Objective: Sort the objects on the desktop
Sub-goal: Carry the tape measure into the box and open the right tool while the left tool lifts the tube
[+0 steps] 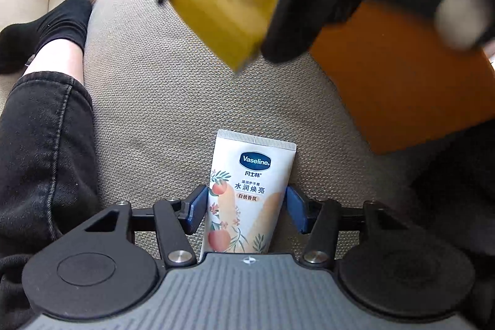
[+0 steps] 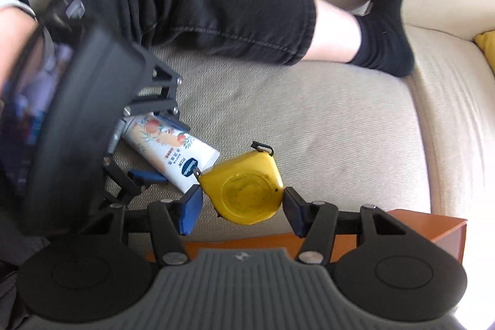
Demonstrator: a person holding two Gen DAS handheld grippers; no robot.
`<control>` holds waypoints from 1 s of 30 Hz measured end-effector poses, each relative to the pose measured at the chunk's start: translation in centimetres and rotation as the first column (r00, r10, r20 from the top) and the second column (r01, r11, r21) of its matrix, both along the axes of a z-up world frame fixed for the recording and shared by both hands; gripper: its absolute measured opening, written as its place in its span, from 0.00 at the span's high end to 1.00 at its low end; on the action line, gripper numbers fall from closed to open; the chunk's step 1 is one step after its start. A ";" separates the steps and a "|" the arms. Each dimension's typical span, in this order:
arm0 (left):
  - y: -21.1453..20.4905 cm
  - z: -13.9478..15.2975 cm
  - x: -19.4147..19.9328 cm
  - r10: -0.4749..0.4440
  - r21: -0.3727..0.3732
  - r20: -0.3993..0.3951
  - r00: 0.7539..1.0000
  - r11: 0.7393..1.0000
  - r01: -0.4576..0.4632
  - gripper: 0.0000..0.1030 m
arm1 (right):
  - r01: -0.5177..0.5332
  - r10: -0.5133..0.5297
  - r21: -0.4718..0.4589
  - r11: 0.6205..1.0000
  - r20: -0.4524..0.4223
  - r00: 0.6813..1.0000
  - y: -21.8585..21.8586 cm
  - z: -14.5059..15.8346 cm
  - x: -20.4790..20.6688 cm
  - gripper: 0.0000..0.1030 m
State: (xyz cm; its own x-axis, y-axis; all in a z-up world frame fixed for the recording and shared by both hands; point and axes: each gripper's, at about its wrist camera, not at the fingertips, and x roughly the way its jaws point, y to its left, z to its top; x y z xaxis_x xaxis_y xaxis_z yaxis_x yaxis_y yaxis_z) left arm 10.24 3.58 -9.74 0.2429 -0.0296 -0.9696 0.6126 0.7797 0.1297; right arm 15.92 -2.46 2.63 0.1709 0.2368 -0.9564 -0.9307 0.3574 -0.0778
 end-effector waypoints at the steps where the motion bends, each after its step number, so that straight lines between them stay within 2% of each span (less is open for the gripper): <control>1: 0.1 0.0 0.1 0.002 -0.003 -0.002 1.000 1.000 -0.002 0.38 | 0.003 -0.003 0.022 1.000 0.003 1.000 -0.5 0.5 0.0 0.43; 5: 1.0 0.5 0.1 0.033 -0.039 0.004 0.999 0.999 -0.033 0.40 | 0.026 -0.028 0.069 0.997 0.032 0.999 -2.6 2.8 -0.5 0.43; 8: 1.8 1.7 -0.3 0.075 -0.080 0.045 0.996 0.994 -0.071 0.40 | 0.041 -0.045 0.073 0.996 0.059 0.997 -4.7 4.3 -1.5 0.43; 12: 3.0 3.7 -1.4 0.131 -0.141 0.106 0.986 0.983 -0.116 0.41 | 0.090 -0.093 0.050 0.995 0.061 0.994 -7.8 4.1 -1.9 0.43; 18: 4.6 6.2 -3.0 0.241 -0.257 0.175 0.955 0.947 -0.192 0.43 | 0.163 -0.163 -0.056 0.985 0.002 0.987 -10.9 0.2 -1.9 0.43; 21: 4.5 7.5 -3.4 0.282 -0.312 0.212 0.936 0.927 -0.208 0.44 | 0.188 -0.191 -0.076 0.979 -0.035 0.981 -11.6 -2.0 -1.6 0.43; 30: 4.3 9.6 -3.5 0.335 -0.394 0.234 0.913 0.891 -0.226 0.45 | 0.132 -0.145 -0.130 0.983 -0.095 0.985 -11.3 -7.1 -0.7 0.43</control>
State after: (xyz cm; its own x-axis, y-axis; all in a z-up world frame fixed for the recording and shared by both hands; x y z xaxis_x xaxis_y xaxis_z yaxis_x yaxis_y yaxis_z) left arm 6.71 7.90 -0.14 0.5584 -0.2422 -0.7934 0.3389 0.9396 -0.0483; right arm 15.19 -13.78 -4.42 0.0924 0.0979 -0.9909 -0.8781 0.4772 -0.0347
